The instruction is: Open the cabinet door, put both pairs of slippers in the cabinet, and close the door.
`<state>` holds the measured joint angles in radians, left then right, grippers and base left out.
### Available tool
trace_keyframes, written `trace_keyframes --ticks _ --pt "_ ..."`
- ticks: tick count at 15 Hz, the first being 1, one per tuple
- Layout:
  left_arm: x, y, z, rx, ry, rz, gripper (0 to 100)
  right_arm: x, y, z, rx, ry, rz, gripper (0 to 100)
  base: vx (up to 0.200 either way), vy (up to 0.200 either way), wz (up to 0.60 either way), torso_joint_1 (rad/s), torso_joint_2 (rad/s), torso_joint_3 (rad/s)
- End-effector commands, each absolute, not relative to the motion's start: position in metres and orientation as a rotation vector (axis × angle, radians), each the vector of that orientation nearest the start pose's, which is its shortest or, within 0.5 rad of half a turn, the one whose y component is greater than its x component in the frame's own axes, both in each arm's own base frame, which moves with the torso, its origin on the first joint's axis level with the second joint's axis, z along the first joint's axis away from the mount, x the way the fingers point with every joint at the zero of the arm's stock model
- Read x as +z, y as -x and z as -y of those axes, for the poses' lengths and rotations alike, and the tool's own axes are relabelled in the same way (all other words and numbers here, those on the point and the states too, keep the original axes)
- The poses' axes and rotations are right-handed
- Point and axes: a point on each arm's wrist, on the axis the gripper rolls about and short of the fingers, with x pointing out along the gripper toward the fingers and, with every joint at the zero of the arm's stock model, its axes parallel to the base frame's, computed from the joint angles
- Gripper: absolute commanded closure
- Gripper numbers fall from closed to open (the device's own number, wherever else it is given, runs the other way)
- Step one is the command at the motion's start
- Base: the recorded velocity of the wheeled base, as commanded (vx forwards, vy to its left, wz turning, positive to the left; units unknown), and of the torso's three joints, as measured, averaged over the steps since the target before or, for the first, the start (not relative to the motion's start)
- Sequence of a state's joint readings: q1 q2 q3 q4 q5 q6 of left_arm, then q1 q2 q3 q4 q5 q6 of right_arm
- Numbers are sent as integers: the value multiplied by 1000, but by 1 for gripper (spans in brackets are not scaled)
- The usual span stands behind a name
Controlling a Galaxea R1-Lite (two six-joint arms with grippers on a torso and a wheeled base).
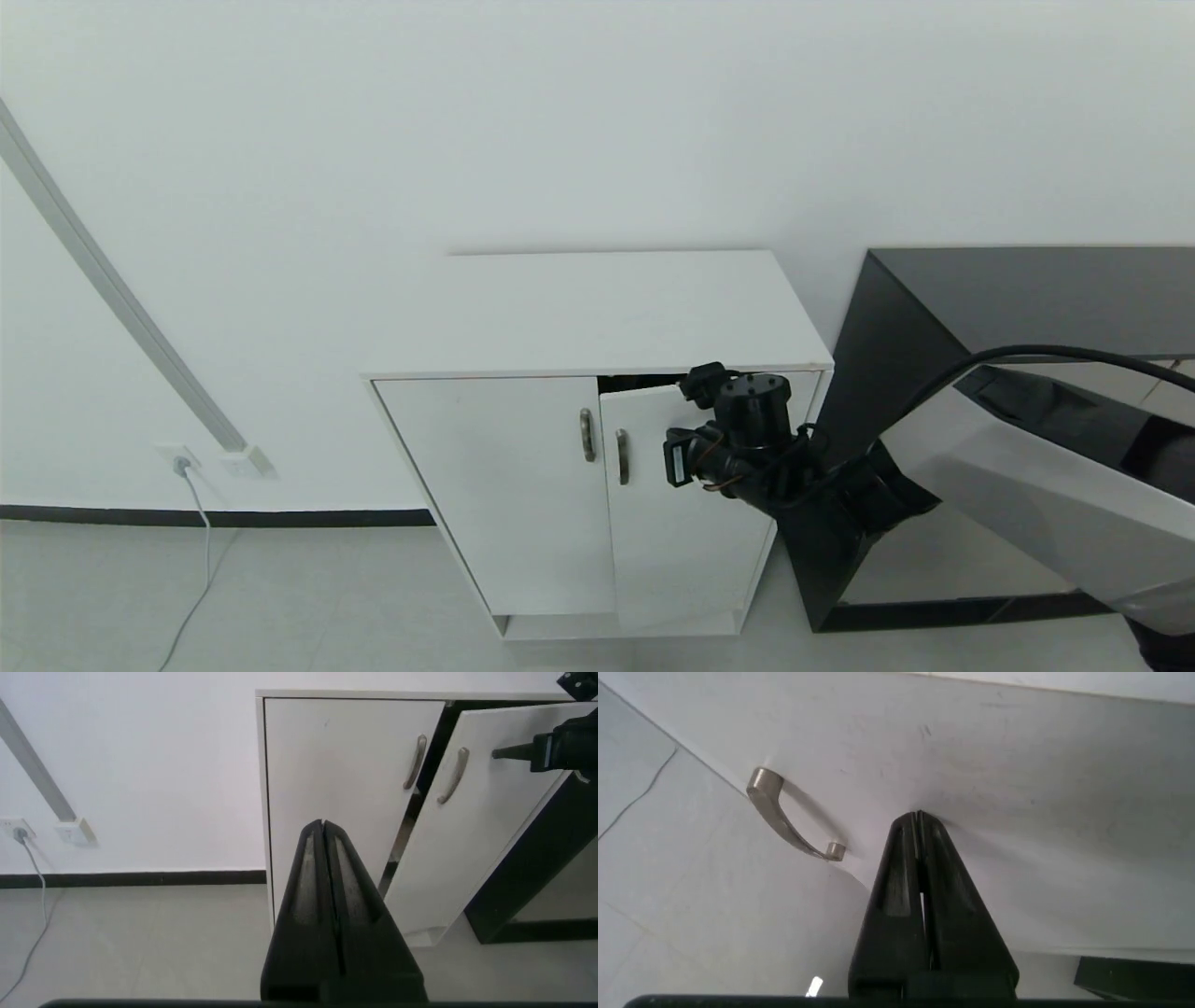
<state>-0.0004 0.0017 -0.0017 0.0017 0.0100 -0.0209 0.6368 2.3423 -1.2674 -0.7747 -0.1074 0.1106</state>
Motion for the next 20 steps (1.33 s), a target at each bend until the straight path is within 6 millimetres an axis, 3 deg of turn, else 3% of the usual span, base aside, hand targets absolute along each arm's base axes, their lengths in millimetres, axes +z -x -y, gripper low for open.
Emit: trace_keyframes --ticks 1,8,20 --pt "76 23 0 9 21 -3 100 57 -375 -273 506 7 -320 100 0 0 0 0 0 0" --pt "76 23 0 11 21 -3 100 64 -386 -278 501 4 -316 100 0 0 0 0 0 0" --pt "76 23 0 11 20 -3 100 66 -395 -268 474 0 -312 100 0 0 0 0 0 0"
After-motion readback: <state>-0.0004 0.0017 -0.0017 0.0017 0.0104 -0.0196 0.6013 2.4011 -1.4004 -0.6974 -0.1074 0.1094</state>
